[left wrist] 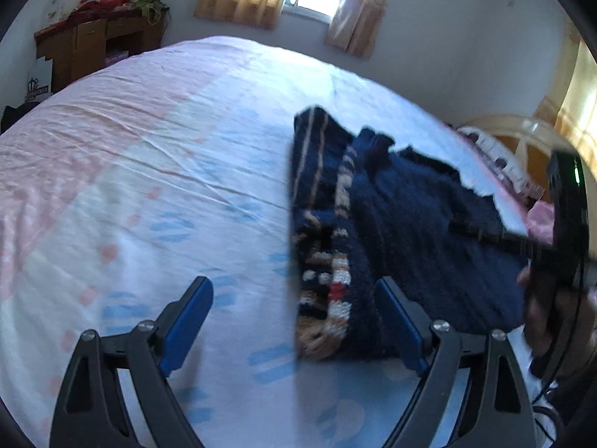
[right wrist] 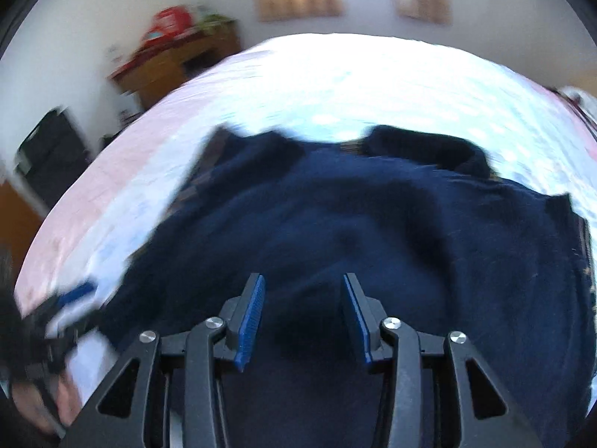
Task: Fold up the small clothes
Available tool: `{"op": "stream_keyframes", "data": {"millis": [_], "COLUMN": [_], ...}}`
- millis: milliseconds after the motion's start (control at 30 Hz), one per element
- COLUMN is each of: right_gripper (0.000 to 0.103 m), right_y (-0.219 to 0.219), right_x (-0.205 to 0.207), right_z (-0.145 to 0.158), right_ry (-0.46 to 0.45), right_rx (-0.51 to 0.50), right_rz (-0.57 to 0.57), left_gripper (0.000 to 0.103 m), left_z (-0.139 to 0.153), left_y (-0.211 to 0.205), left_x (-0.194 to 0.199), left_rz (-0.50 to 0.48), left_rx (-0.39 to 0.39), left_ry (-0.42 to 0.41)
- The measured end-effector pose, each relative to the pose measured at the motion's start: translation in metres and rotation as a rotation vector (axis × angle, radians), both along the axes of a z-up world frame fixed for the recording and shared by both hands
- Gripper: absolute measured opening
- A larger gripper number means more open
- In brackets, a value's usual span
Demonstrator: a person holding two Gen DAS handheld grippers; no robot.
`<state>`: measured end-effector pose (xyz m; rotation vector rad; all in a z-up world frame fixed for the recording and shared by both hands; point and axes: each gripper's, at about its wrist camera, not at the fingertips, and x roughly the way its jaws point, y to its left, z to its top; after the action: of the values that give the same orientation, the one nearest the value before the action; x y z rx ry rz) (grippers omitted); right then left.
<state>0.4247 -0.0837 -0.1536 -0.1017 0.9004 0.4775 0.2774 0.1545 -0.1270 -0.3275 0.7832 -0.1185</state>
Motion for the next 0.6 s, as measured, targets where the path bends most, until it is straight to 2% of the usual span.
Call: {"op": "stream_keyframes", "data": {"millis": [33, 167, 300, 467, 600], "right_gripper": [0.055, 0.055, 0.055, 0.055, 0.055], "right_y": [0.007, 0.043, 0.079, 0.119, 0.136], "right_x": [-0.012, -0.062, -0.099, -0.123, -0.124], "right_z": [-0.001, -0.003, -0.007, -0.025, -0.04], "right_ry": [-0.011, -0.083, -0.132, -0.222, -0.286], "right_rx": [-0.009, -0.067, -0.11, -0.252, -0.364], "right_rz": [0.038, 0.172, 0.293, 0.377, 0.367], "left_gripper": [0.091, 0.094, 0.094, 0.094, 0.094], "left_z": [0.003, 0.013, 0.017, 0.017, 0.009], "left_y": [0.004, 0.027, 0.061, 0.094, 0.103], "left_x": [-0.003, -0.009, -0.014, -0.012, 0.01], "left_rz": [-0.004, -0.016, 0.016, 0.011, -0.041], "left_rx": [0.007, 0.075, 0.094, -0.02, -0.19], "left_ry": [-0.012, -0.033, -0.041, -0.044, -0.009]}}
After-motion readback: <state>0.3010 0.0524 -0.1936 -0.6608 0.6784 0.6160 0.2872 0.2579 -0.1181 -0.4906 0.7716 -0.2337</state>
